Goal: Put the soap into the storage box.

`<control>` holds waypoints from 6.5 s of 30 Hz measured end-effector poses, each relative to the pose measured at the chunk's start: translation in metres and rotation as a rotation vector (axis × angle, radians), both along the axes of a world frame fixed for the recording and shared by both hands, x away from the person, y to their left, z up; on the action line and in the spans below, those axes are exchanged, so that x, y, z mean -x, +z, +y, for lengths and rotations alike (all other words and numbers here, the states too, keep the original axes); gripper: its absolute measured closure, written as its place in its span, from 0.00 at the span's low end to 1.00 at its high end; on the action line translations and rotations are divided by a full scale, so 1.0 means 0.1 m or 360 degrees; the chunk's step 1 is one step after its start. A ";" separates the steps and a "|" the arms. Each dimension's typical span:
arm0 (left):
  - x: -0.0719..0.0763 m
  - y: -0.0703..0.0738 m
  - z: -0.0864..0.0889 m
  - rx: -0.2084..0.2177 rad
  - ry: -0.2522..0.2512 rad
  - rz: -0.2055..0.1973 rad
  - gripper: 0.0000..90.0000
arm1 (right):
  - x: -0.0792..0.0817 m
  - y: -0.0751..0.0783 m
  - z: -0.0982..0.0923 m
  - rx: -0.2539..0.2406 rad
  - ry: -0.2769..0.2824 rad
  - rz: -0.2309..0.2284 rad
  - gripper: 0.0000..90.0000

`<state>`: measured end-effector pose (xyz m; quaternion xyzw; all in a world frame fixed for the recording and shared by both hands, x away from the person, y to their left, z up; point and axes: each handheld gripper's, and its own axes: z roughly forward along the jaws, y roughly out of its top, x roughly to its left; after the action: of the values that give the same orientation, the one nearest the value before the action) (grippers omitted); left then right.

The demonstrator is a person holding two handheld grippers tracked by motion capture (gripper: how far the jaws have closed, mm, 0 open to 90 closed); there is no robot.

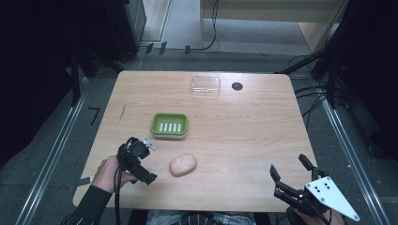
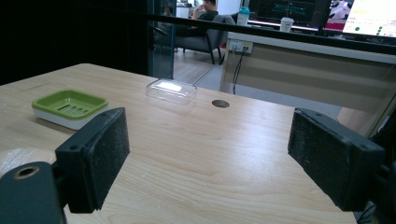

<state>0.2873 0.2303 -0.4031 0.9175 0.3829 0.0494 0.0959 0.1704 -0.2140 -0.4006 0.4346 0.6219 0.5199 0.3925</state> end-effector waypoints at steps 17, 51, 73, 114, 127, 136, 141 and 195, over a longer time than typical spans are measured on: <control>-0.19 -0.03 -0.43 -0.0017 -0.0153 0.0027 0.00 | 0.00 0.00 0.00 0.0002 0.0004 0.0000 0.15; -0.41 -0.36 -0.89 -0.0016 -0.0316 0.0067 0.00 | 0.01 0.00 0.00 0.0006 0.0001 -0.0003 0.15; -0.41 -0.50 -0.96 -0.0033 -0.0364 0.0070 0.24 | 0.01 0.00 -0.01 0.0003 0.0000 -0.0004 0.15; -0.37 -0.43 -0.96 -0.0158 -0.0497 0.0025 0.37 | 0.02 0.00 -0.01 -0.0004 -0.0002 -0.0011 0.15; -0.36 -0.34 -0.81 -0.0138 -0.0509 0.0022 0.37 | 0.02 0.00 -0.01 -0.0004 -0.0003 -0.0010 0.15; -0.35 -0.31 -0.74 -0.0127 -0.0514 0.0014 0.37 | 0.02 0.00 -0.01 -0.0008 -0.0002 -0.0011 0.15; -0.35 -0.30 -0.71 -0.0122 -0.0513 0.0015 0.37 | 0.02 0.00 -0.01 -0.0007 -0.0003 -0.0010 0.15; -0.65 -0.07 -0.48 -0.0149 -0.0568 -0.0080 0.37 | 0.01 0.00 -0.02 -0.0007 -0.0005 -0.0005 0.15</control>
<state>0.3522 0.1827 -0.4098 0.9728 0.2089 0.0724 0.0698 0.1693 -0.2156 -0.4009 0.4357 0.6195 0.5214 0.3932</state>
